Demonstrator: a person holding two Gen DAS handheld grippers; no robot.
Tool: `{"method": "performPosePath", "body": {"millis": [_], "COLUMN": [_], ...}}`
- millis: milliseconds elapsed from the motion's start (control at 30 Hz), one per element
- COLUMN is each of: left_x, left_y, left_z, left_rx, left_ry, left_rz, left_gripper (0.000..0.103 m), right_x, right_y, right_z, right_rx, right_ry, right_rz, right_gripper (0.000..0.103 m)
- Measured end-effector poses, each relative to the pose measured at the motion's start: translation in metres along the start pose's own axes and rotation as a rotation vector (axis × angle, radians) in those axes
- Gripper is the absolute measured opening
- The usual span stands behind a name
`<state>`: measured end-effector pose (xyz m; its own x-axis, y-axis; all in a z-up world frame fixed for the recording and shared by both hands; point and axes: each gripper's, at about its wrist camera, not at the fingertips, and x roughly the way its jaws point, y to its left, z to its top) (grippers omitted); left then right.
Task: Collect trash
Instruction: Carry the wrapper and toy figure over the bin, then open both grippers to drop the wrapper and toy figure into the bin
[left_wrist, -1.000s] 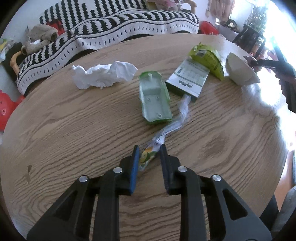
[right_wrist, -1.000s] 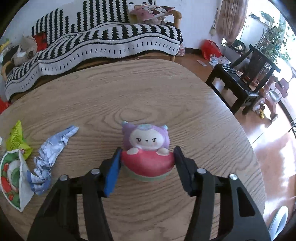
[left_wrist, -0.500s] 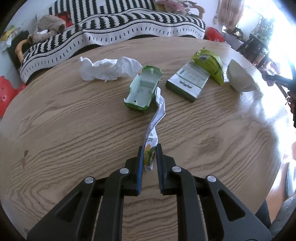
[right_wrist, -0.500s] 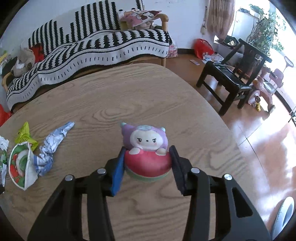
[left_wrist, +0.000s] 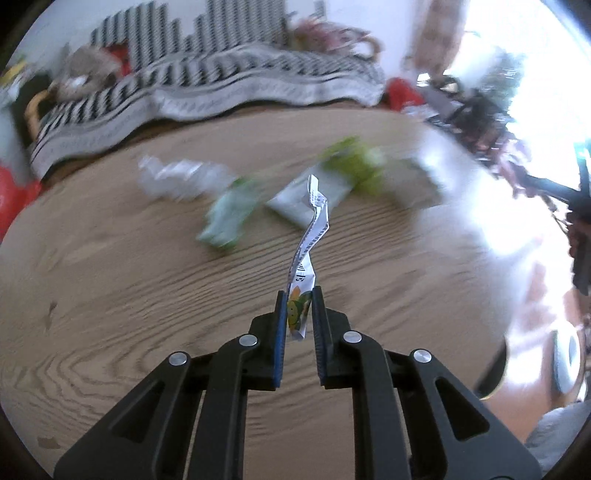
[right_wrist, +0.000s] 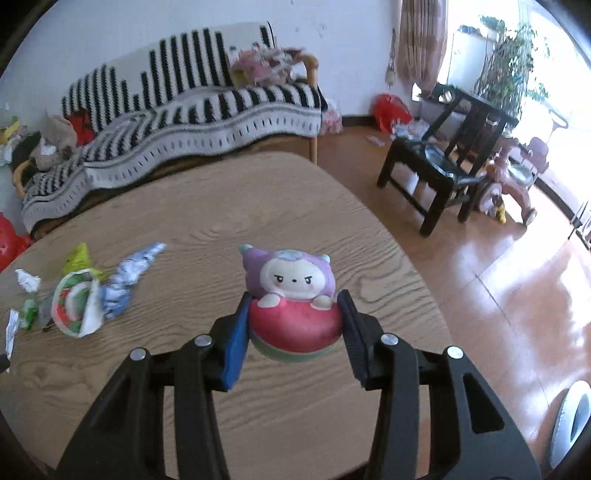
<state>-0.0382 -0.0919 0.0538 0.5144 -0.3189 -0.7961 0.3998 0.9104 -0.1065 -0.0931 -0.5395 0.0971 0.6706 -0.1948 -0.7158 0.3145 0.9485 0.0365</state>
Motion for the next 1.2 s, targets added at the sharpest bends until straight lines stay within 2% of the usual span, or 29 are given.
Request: {"method": "performPosePath", "body": {"millis": [100,200,300,433,533,633,800,1033,1200], "left_x": [-0.016,-0.02,-0.01,0.009,0.035,0.067,0.116,0.169,0.19], "left_y": [-0.053,-0.122,-0.185,-0.254,-0.292,-0.318,-0.341,-0.354,-0.36], "left_z": [0.011,0.016,0.005,-0.029,-0.057,-0.079,-0.098,-0.114,-0.115], "left_rx": [0.082,0.191,0.273,0.384,0.44,0.468,0.465,0.471,0.472], "left_ry": [-0.042,-0.041,0.018,0.117,0.208,0.29,0.381,0.495,0.523], "left_rz": [-0.094,-0.213,-0.33,-0.43,-0.457,-0.449,-0.427,-0.398,-0.389], "left_gripper": [0.012,0.012,0.012,0.012,0.012,0.012,0.012,0.012,0.012], "right_x": [-0.043,-0.077,-0.1,-0.108,-0.094,-0.074,-0.03,0.002,0.013], "right_y": [-0.001,-0.007,-0.017,-0.042,-0.062,-0.081,-0.107,-0.119,-0.124], "right_z": [-0.011,-0.035,-0.074,-0.134,-0.177,-0.217,-0.269,-0.302,-0.306], "right_rx": [-0.009,-0.015,-0.027,0.04,0.117,0.208,0.34,0.404,0.411], "right_ry": [-0.057,-0.078,-0.072,0.002,0.09,0.175,0.297,0.376,0.406], "right_rz": [0.027,0.048,0.016,0.012,0.016,0.032,0.051,0.063,0.066], "right_gripper": [0.046,0.046,0.046,0.046,0.046,0.046,0.046,0.046,0.046]}}
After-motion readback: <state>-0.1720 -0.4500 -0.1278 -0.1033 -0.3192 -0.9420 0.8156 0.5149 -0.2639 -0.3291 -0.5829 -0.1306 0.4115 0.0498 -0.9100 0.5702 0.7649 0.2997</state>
